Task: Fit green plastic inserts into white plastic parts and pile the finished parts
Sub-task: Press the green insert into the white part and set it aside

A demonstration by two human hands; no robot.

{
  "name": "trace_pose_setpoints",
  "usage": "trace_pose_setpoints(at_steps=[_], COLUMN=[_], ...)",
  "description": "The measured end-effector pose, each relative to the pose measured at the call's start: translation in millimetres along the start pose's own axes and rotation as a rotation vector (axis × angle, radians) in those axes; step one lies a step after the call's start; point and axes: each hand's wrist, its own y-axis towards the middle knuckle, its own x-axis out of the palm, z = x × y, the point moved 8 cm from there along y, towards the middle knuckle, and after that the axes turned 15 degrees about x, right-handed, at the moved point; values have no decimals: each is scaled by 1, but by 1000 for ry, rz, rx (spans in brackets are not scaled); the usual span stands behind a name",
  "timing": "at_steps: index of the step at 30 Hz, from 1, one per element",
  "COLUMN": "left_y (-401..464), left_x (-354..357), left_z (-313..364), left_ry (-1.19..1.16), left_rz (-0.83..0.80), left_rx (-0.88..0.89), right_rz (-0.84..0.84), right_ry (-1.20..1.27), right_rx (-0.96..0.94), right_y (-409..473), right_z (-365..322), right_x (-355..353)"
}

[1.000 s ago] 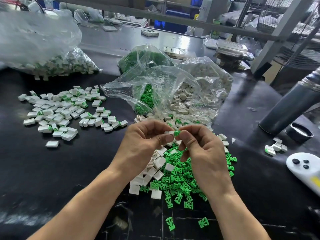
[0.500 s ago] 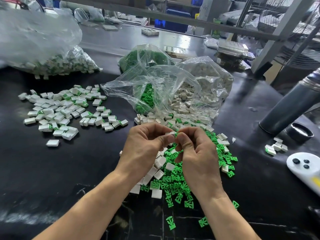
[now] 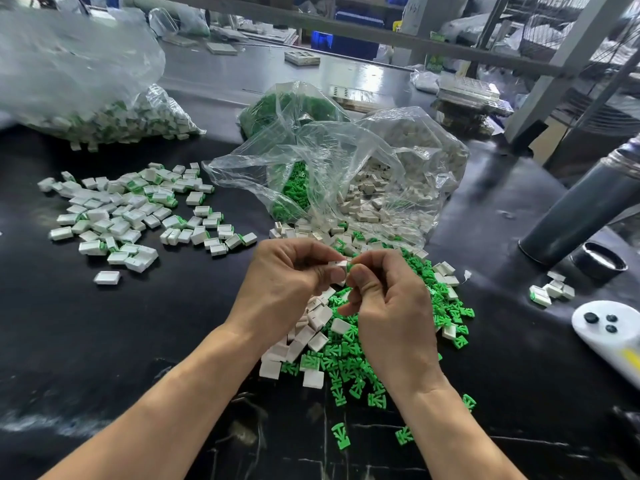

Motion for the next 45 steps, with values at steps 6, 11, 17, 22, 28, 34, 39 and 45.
trace_pose_setpoints(at_steps=[6, 11, 17, 22, 28, 34, 39, 45], left_y=[-3, -5, -7, -2, -7, -11, -11, -11], left_x=[5, 0, 4, 6, 23, 35, 34, 30], left_z=[2, -5, -13, -5, 0, -1, -1, 1], left_ry=[50, -20, -136, -139, -203, -214, -169, -123], left_rz=[20, 86, 111, 59, -17, -106, -115, -103], left_rx=[54, 3, -66, 5, 19, 29, 56, 63], right_rz=[80, 32, 34, -85, -222, -31, 89, 91], right_ry=[-67, 133, 243, 425, 472, 455, 335, 347], right_rx=[-41, 36, 78, 125, 336, 278, 210, 191], right_y=[-3, -2, -1, 2, 4, 3, 3, 5], right_z=[-2, 2, 6, 3, 13, 12, 7, 6], right_x=[-3, -1, -1, 1, 18, 10, 5, 8])
